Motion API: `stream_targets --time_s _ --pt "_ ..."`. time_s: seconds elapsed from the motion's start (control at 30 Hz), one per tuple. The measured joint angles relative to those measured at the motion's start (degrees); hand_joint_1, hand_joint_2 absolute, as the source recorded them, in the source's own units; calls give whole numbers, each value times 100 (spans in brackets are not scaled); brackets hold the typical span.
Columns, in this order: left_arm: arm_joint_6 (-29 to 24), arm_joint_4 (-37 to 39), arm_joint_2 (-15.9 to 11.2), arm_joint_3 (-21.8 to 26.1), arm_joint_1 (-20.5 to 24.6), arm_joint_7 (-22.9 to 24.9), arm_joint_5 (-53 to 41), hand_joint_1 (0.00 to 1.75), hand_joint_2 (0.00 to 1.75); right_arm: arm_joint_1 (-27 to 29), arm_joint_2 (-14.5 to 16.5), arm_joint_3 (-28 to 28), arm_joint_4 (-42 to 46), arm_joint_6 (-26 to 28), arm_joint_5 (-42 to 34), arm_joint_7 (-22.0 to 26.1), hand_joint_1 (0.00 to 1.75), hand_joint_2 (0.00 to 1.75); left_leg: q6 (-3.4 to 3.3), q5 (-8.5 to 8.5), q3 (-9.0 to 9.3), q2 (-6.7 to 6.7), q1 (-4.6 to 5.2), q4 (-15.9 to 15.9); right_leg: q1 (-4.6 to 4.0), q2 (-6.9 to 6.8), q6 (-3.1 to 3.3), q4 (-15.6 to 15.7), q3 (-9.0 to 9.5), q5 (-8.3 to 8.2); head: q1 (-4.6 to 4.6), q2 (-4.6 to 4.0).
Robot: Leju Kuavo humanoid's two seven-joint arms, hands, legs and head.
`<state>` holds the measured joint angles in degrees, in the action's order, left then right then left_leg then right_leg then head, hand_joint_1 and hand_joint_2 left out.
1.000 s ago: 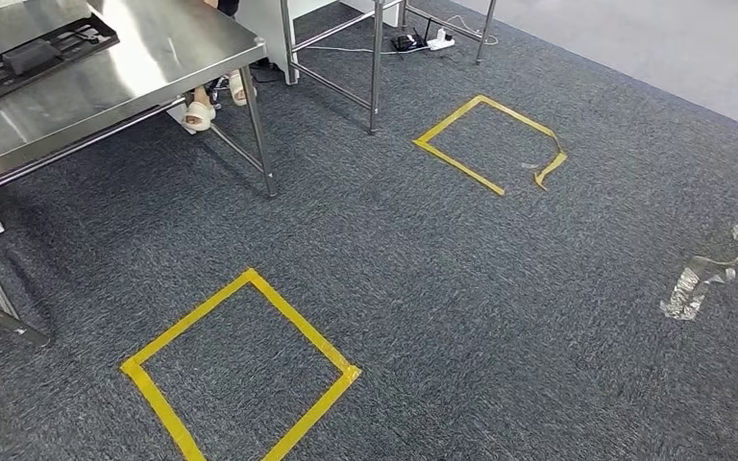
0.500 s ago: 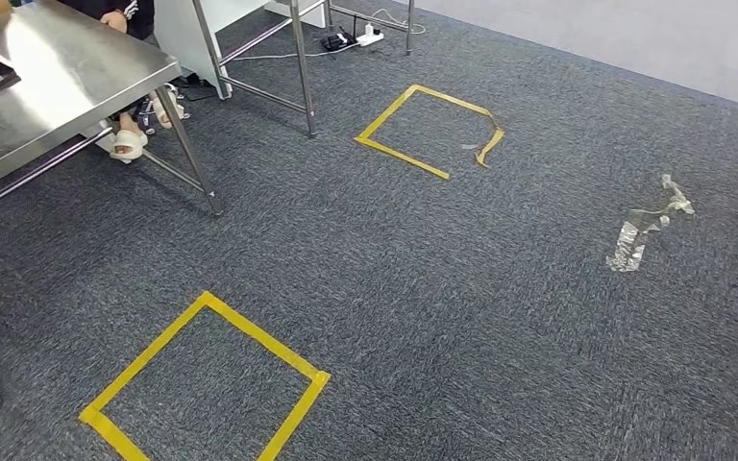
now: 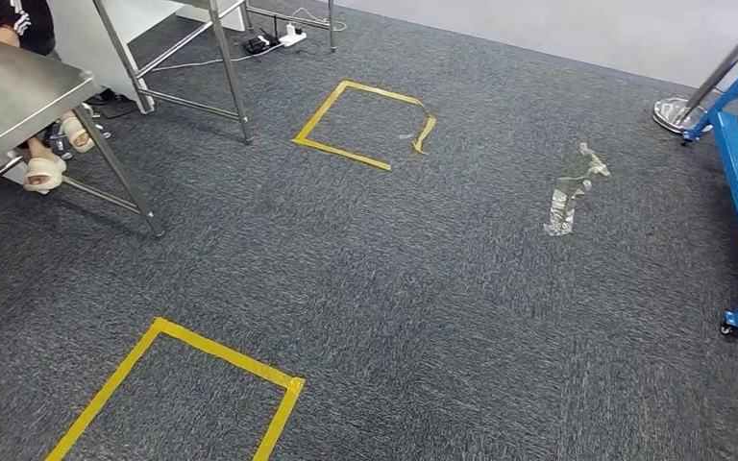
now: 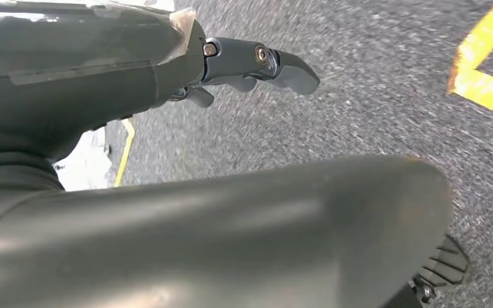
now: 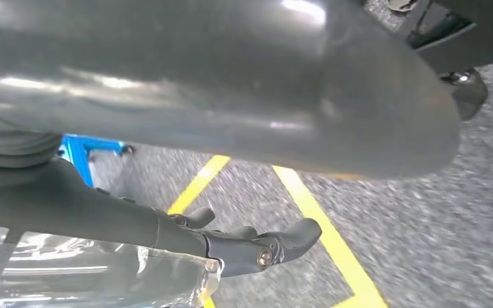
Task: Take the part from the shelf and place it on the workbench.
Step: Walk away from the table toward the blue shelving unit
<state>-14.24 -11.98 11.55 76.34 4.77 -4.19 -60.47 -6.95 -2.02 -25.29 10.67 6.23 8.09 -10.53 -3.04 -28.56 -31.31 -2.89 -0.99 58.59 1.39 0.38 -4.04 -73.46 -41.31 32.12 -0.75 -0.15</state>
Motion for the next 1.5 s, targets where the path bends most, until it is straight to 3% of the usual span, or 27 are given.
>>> stream_targets --time_s 0.03,0.1,0.17,0.23,0.27,0.33,0.4,0.43,0.47,0.53,0.6,0.67,0.73,0.8,0.83,0.9,0.97,1.0,1.07,1.1,1.17,1.2,1.27,1.33,1.4,1.47,1.5 --pt "10 0 -1 -1 1 -1 -1 0 0 10 -8 9 0 0 -5 3 0 0 12 -9 9 -65 -5 0 9 -52 -51 340 181 -134 0 0" --pt "30 -1 0 -4 2 -2 -2 0 0 0 -20 21 1 0 -12 11 0 0 64 -43 43 -189 9 1 -4 -333 -87 1174 639 -413 -11 0" --pt "38 -2 -3 -6 3 -4 -3 0 0 -19 -24 25 2 0 -15 19 0 0 145 -90 84 -302 36 -6 -48 -508 -5 1538 829 -537 1 0" --pt "38 -2 -5 -10 18 -8 -4 0 0 -12 -29 26 1 0 -16 21 0 0 226 -125 143 -409 33 -39 -70 -397 108 1541 821 -557 19 0" --pt "38 -2 -5 -13 27 -9 -5 0 0 -3 -30 26 1 0 -16 21 0 0 263 -157 166 -368 18 -26 -44 -329 154 1558 833 -569 28 0" --pt "38 -2 -5 -17 33 -12 -6 0 0 5 -28 27 1 0 -17 21 0 0 314 -398 59 -69 -6 284 17 -189 249 1591 868 -612 64 0" --pt "38 -2 -6 -17 19 -14 -7 0 0 2 -24 28 1 0 -18 22 0 0 324 -811 -293 235 -15 1032 17 -48 303 1593 855 -626 88 0" --pt "39 -2 -7 -17 11 -14 -8 0 0 4 -23 28 1 0 -20 22 0 0 324 -945 -478 286 -15 1383 4 28 311 1592 852 -625 88 0" --pt "41 -2 -8 -17 4 -16 -8 0 0 11 -22 28 0 0 -24 23 0 0 324 -963 -597 304 -15 1572 -6 109 311 1589 853 -623 88 0" --pt "48 -2 -13 -18 0 -34 -8 0 0 24 -21 32 0 0 -38 24 0 0 316 -644 -521 330 -25 1275 -8 277 308 1575 861 -621 89 0" --pt "57 -2 -23 -20 0 -60 -12 0 0 22 -19 46 0 0 -51 27 0 0 307 -219 -217 512 -51 521 -20 434 285 1534 850 -610 93 0" --pt "76 -2 -33 -27 0 -85 -17 0 0 19 -19 77 0 0 -66 35 0 0 272 -63 -58 645 -53 120 -44 552 236 1507 813 -598 85 0" --pt "105 -2 -41 -46 4 -108 -21 0 0 37 -26 112 0 0 -78 51 0 0 195 -56 -42 566 -22 81 -43 652 159 1532 762 -609 79 0" --pt "133 -4 -46 -69 14 -124 -25 0 0 64 -32 133 0 0 -84 69 0 0 95 -18 1 444 -14 37 -36 548 113 1434 691 -564 69 0" --pt "146 -5 -49 -79 16 -130 -30 0 0 68 -32 140 0 0 -86 75 0 0 52 2 16 374 -16 14 -47 413 120 1240 600 -465 50 0" --pt "164 -7 -55 -93 10 -135 -49 0 0 58 -26 154 0 2 -90 84 0 0 5 12 23 230 -3 1 -54 130 164 521 245 -145 20 0" --pt "177 -7 -67 -103 1 -134 -66 0 0 62 -21 164 0 7 -86 86 0 0 1 3 17 75 8 3 -41 41 147 -105 -69 61 13 0" --pt "181 -7 -74 -108 1 -134 -68 0 0 71 -19 167 0 10 -80 87 0 0 6 -5 20 4 6 4 -29 19 108 -128 -78 38 10 0" --pt "189 -7 -84 -119 3 -134 -73 0 0 78 -19 168 0 15 -69 87 0 0 40 -29 46 -122 -4 6 -4 -105 4 496 255 -215 7 0" --pt "192 -9 -90 -125 3 -135 -74 0 0 69 -13 169 1 18 -66 87 0 0 70 -50 68 -180 8 9 0 -272 -21 912 476 -358 -2 0" --pt "200 -12 -101 -134 4 -141 -75 0 0 42 -2 172 2 23 -58 91 0 0 147 -103 118 -296 43 10 -24 -513 9 1423 759 -536 5 0" --pt "202 -14 -108 -137 6 -145 -75 0 0 33 3 173 2 25 -54 93 0 0 182 -124 147 -357 58 1 -42 -543 52 1468 770 -560 13 0" --pt "206 -14 -114 -141 18 -152 -75 0 0 36 2 177 2 28 -53 97 0 0 251 -157 200 -443 38 -19 -36 -395 131 1477 754 -578 38 0" --pt "224 -13 -115 -146 29 -154 -79 0 0 49 5 192 2 34 -66 96 0 0 307 -334 133 -190 4 176 11 -248 221 1495 760 -604 65 0" --pt "245 -13 -117 -150 20 -155 -90 0 0 45 10 223 2 41 -79 96 0 0 321 -718 -177 184 -11 832 15 -99 305 1501 756 -625 96 0" --pt "258 -13 -120 -151 3 -154 -104 0 0 45 9 253 2 43 -90 96 0 0 309 -978 -538 295 -11 1528 -22 62 341 1498 743 -629 102 0" --pt "263 -13 -122 -152 -3 -154 -109 0 0 57 9 263 1 42 -97 96 0 0 300 -941 -614 306 -11 1629 -34 146 342 1495 745 -629 102 0"
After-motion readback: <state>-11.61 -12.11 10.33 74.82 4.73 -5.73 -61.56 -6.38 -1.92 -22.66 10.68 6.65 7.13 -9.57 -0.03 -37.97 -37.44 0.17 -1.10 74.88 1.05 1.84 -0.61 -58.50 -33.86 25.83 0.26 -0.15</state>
